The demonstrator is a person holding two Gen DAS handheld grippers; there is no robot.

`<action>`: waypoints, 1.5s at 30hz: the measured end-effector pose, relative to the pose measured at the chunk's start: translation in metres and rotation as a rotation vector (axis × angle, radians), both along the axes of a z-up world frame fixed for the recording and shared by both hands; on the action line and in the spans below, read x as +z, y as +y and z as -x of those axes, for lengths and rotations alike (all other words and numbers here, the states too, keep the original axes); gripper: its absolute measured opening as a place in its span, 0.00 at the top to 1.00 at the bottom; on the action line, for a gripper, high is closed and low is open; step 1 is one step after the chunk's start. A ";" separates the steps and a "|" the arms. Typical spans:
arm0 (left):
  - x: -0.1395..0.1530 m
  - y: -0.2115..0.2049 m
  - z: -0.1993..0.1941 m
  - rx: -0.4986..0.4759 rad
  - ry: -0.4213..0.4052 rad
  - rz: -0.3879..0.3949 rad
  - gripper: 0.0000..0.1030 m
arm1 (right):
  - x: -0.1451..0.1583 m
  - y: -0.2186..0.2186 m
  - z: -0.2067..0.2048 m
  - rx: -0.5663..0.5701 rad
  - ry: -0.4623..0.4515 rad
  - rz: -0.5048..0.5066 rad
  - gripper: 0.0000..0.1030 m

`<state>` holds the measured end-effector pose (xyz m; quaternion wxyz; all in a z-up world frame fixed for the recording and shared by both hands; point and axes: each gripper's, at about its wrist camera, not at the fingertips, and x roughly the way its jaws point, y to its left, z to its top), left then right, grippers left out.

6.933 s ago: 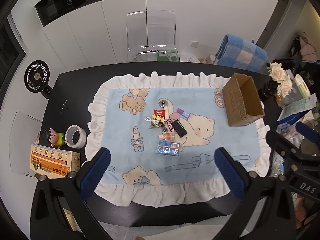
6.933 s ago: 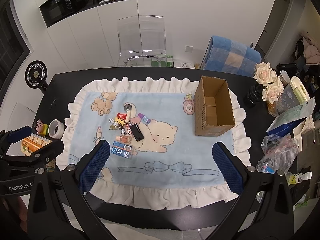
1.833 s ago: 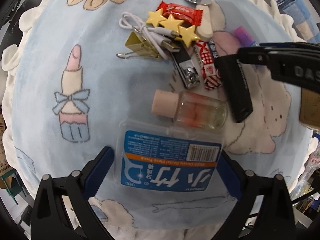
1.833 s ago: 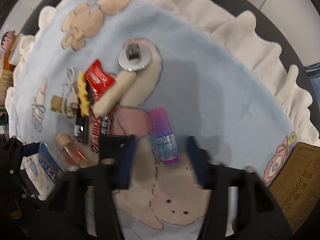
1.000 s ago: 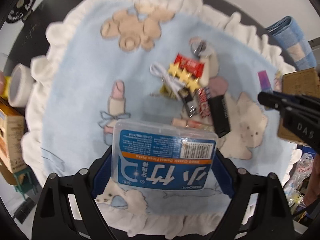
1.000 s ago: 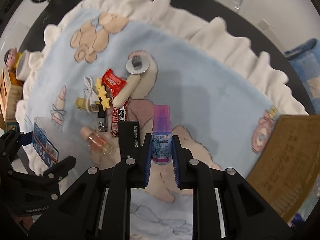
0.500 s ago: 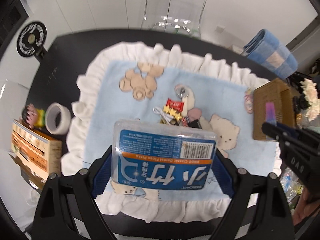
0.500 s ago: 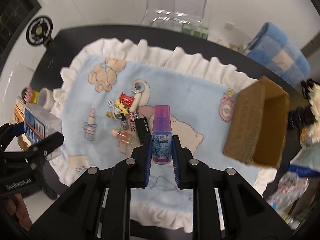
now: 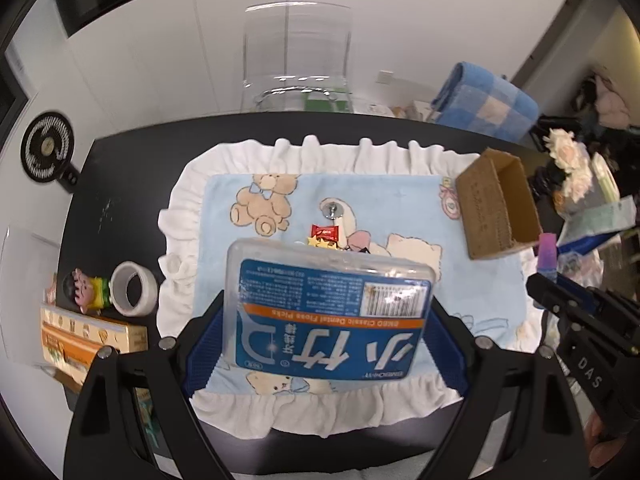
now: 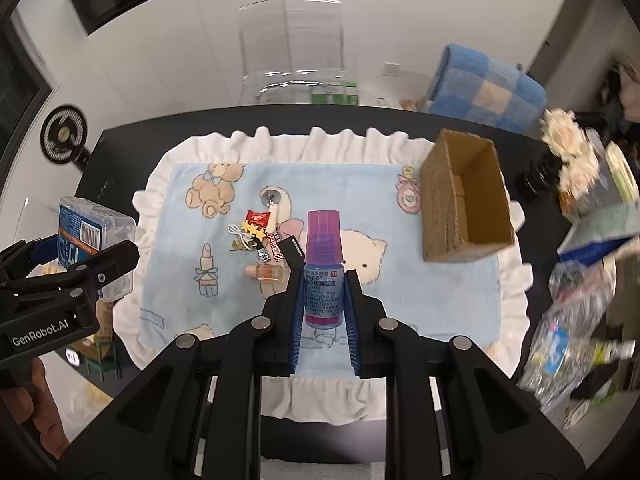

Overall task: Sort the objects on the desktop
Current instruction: 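Lift the purple bottle with the right tool while the left tool carries the floss box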

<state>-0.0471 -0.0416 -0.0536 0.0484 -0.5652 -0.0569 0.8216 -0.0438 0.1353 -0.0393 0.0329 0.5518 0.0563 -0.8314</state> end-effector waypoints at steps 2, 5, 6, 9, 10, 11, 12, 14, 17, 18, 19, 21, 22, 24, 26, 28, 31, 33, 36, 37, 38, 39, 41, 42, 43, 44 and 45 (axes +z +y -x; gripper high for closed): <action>0.002 0.001 0.002 -0.014 0.004 0.002 0.15 | 0.002 0.003 -0.004 -0.022 0.000 0.003 0.81; 0.003 0.007 0.006 -0.028 0.006 0.008 0.15 | 0.005 0.012 -0.005 -0.037 0.008 0.002 0.81; 0.003 0.011 0.008 -0.031 0.005 0.010 0.15 | 0.006 0.015 -0.005 -0.042 0.010 0.004 0.81; 0.003 0.025 0.014 -0.038 -0.002 0.016 0.15 | 0.007 0.030 0.001 -0.050 0.010 0.012 0.81; 0.002 0.032 0.017 -0.038 -0.005 0.016 0.15 | 0.006 0.036 0.003 -0.051 0.009 0.015 0.81; 0.001 0.038 0.019 -0.038 -0.009 0.016 0.15 | 0.006 0.041 0.006 -0.051 0.007 0.016 0.81; 0.001 0.045 0.022 -0.039 -0.013 0.016 0.15 | 0.006 0.047 0.009 -0.052 0.004 0.016 0.81; -0.001 0.057 0.026 -0.039 -0.020 0.016 0.15 | 0.006 0.061 0.016 -0.052 -0.001 0.016 0.81; -0.004 0.077 0.036 -0.039 -0.033 0.016 0.15 | 0.006 0.082 0.028 -0.054 -0.007 0.012 0.81; -0.006 0.085 0.040 -0.037 -0.038 0.015 0.15 | 0.006 0.091 0.034 -0.052 -0.010 0.010 0.81; -0.008 0.093 0.044 -0.036 -0.043 0.013 0.15 | 0.006 0.098 0.038 -0.051 -0.012 0.007 0.81; -0.013 0.110 0.054 -0.033 -0.052 0.012 0.15 | 0.005 0.116 0.050 -0.050 -0.018 0.002 0.81; -0.015 0.118 0.058 -0.031 -0.056 0.012 0.15 | 0.005 0.124 0.055 -0.050 -0.020 -0.001 0.81; -0.019 0.132 0.067 -0.028 -0.065 0.011 0.15 | 0.002 0.141 0.068 -0.049 -0.027 -0.006 0.81; -0.025 0.145 0.077 -0.026 -0.075 0.011 0.15 | -0.002 0.158 0.082 -0.045 -0.037 -0.007 0.81; -0.031 0.158 0.086 -0.024 -0.085 0.013 0.15 | -0.006 0.171 0.095 -0.040 -0.044 -0.008 0.81; -0.041 0.177 0.101 -0.015 -0.102 0.016 0.15 | -0.016 0.187 0.115 -0.029 -0.060 -0.006 0.81; -0.048 0.188 0.111 -0.012 -0.114 0.019 0.15 | -0.024 0.198 0.128 -0.024 -0.070 -0.001 0.81; -0.059 0.203 0.125 -0.009 -0.133 0.024 0.15 | -0.037 0.209 0.144 -0.018 -0.089 0.006 0.81; -0.061 0.205 0.127 -0.009 -0.137 0.024 0.15 | -0.042 0.213 0.149 -0.017 -0.096 0.011 0.81; -0.064 0.209 0.131 -0.008 -0.140 0.026 0.15 | -0.046 0.216 0.153 -0.013 -0.105 0.016 0.81; -0.066 0.212 0.135 -0.008 -0.144 0.027 0.15 | -0.052 0.219 0.157 -0.008 -0.114 0.021 0.81; -0.071 0.219 0.141 -0.007 -0.151 0.028 0.15 | -0.059 0.223 0.163 -0.003 -0.127 0.029 0.81; -0.074 0.222 0.145 -0.006 -0.153 0.029 0.15 | -0.062 0.225 0.165 -0.001 -0.133 0.032 0.81; -0.076 0.224 0.147 -0.005 -0.156 0.029 0.15 | -0.065 0.227 0.167 0.002 -0.139 0.037 0.80; -0.077 0.227 0.149 -0.003 -0.159 0.030 0.15 | -0.067 0.229 0.169 0.003 -0.140 0.037 0.80; -0.079 0.230 0.151 -0.002 -0.161 0.030 0.15 | -0.068 0.231 0.170 0.005 -0.140 0.036 0.80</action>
